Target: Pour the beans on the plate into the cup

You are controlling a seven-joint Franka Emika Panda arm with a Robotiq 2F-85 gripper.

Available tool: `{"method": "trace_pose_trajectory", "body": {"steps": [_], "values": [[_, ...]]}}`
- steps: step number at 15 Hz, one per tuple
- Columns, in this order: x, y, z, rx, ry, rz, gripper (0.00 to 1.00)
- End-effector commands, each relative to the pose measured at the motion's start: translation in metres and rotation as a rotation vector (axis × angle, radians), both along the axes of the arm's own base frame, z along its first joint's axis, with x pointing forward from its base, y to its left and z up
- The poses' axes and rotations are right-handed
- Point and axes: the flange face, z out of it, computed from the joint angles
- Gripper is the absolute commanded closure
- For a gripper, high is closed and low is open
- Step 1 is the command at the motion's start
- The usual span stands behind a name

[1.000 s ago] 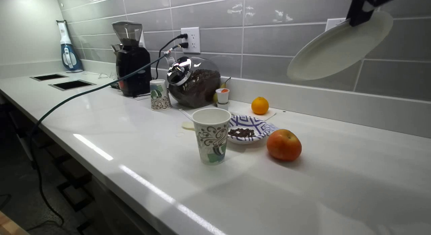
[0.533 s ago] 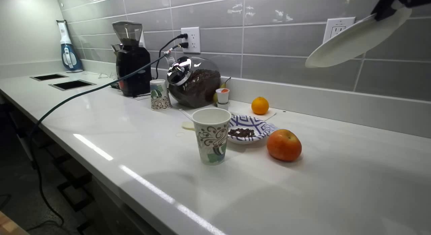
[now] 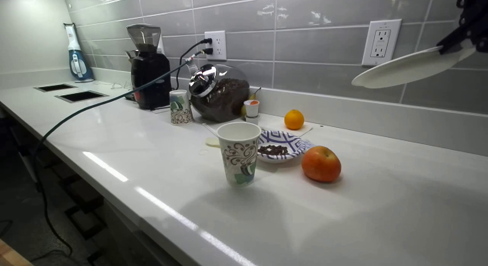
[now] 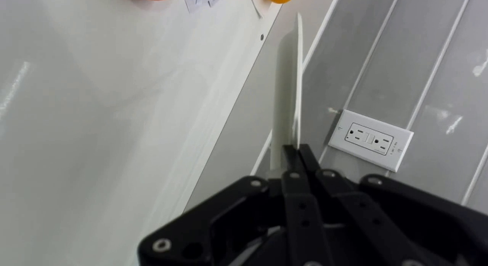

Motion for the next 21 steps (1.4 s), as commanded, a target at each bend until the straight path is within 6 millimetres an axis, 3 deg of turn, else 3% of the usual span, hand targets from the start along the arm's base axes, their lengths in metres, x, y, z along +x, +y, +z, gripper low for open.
{"method": "trace_pose_trajectory", "body": {"steps": [1, 5, 11, 20, 21], "values": [[0.002, 0.0, -0.001, 0.006, 0.003, -0.001, 0.97], [0.008, -0.001, -0.009, 0.012, 0.013, 0.001, 0.98], [0.033, -0.019, -0.047, 0.002, 0.006, 0.069, 0.98], [0.096, -0.059, -0.103, 0.031, 0.005, 0.183, 0.98], [0.104, -0.061, -0.107, 0.041, 0.004, 0.189, 0.81]]}}
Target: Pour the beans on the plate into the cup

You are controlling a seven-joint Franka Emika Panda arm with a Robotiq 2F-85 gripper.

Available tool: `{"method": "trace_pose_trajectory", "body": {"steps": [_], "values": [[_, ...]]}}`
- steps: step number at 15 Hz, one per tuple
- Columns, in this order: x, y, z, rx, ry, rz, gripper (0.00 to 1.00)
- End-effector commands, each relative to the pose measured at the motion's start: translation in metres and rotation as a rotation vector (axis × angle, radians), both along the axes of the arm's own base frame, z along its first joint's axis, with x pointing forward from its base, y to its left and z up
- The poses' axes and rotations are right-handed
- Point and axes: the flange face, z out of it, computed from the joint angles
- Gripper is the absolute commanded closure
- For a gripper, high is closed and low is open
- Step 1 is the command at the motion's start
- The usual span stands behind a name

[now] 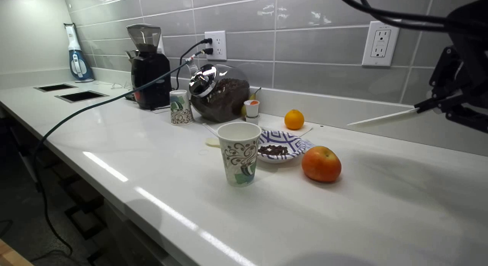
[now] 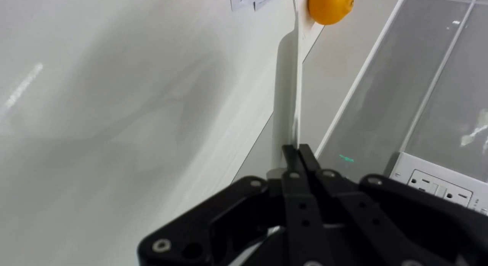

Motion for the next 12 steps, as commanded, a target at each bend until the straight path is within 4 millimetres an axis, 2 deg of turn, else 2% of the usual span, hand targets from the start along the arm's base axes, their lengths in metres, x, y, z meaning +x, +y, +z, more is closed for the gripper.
{"method": "trace_pose_trajectory", "body": {"steps": [1, 4, 8, 11, 12], "values": [[0.031, -0.018, -0.021, 0.053, -0.026, 0.012, 0.71], [0.044, -0.016, -0.024, 0.062, 0.009, 0.028, 0.51], [0.038, 0.005, 0.014, 0.087, 0.099, 0.043, 0.24], [0.029, 0.022, 0.052, -0.032, 0.133, 0.064, 0.02], [0.025, 0.028, 0.065, -0.074, 0.155, 0.068, 0.01]]}}
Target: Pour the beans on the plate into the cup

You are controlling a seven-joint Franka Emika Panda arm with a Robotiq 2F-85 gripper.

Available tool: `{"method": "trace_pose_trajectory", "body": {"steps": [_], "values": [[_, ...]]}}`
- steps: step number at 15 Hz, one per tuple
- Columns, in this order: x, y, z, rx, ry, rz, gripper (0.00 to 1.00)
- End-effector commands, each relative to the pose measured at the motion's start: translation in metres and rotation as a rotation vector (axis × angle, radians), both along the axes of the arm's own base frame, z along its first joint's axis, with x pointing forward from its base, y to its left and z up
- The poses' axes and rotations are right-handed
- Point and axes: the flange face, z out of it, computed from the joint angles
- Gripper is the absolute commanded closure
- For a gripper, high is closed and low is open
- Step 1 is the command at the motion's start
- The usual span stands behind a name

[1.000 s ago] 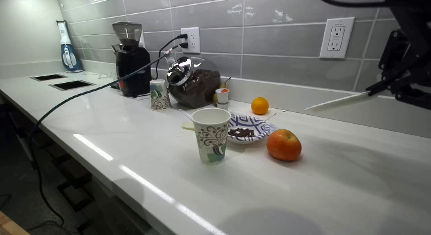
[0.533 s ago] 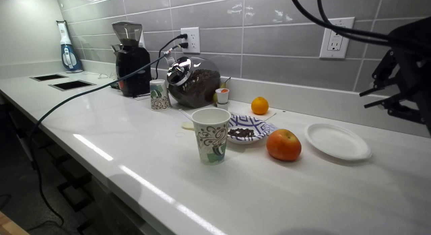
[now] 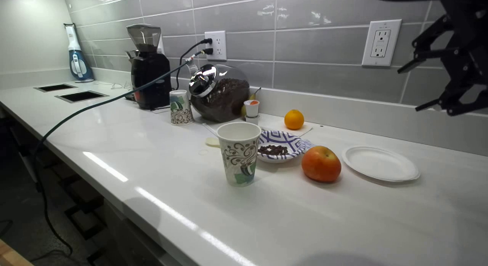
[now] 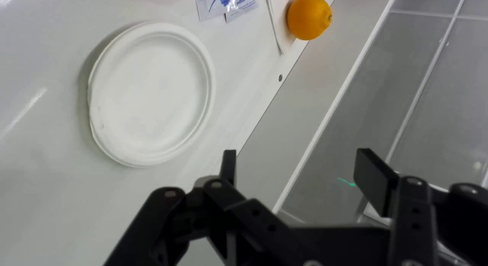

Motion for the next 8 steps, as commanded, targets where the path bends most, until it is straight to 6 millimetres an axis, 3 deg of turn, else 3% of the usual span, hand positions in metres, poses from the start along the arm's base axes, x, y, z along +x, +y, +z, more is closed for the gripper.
{"method": "trace_pose_trajectory", "body": {"steps": [1, 3, 8], "values": [[-0.017, 0.026, 0.039, -0.165, 0.088, 0.011, 0.0], [-0.021, 0.041, 0.053, -0.257, 0.106, 0.028, 0.0], [-0.015, 0.097, 0.06, -0.464, 0.148, 0.086, 0.0]]}}
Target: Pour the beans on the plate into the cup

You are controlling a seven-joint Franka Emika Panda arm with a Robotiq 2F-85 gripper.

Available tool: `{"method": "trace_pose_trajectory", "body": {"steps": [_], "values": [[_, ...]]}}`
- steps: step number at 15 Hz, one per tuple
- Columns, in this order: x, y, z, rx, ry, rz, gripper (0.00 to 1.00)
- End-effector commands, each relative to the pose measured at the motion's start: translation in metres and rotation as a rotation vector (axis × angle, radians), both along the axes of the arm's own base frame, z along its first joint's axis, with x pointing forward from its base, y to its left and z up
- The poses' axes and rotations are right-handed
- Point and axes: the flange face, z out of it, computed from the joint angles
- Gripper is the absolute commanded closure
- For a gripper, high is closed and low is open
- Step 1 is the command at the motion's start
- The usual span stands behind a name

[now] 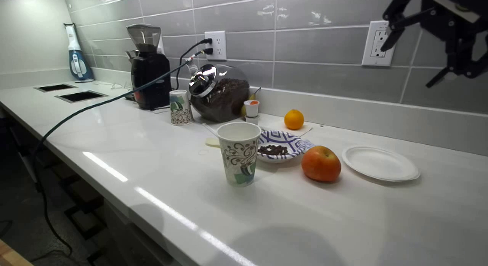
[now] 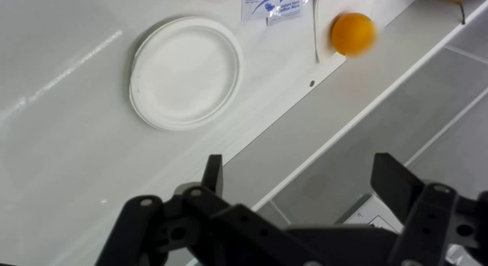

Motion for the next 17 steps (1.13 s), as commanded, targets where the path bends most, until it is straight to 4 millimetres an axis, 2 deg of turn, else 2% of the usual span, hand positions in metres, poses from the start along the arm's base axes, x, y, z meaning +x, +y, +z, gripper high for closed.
{"method": "trace_pose_trajectory", "body": {"steps": [1, 6, 7, 10, 12, 13, 15, 17], "values": [[0.003, 0.051, -0.002, -0.159, 0.081, 0.04, 0.0], [0.019, 0.13, -0.008, -0.313, 0.161, 0.071, 0.0], [0.023, 0.147, -0.003, -0.353, 0.163, 0.069, 0.0], [0.028, 0.191, -0.01, -0.476, 0.202, 0.056, 0.0], [0.031, 0.204, -0.009, -0.557, 0.257, 0.026, 0.0], [0.033, 0.198, -0.009, -0.49, 0.226, 0.063, 0.0], [0.033, 0.206, -0.012, -0.529, 0.253, 0.044, 0.0], [0.032, 0.205, -0.013, -0.536, 0.26, 0.039, 0.0]]}}
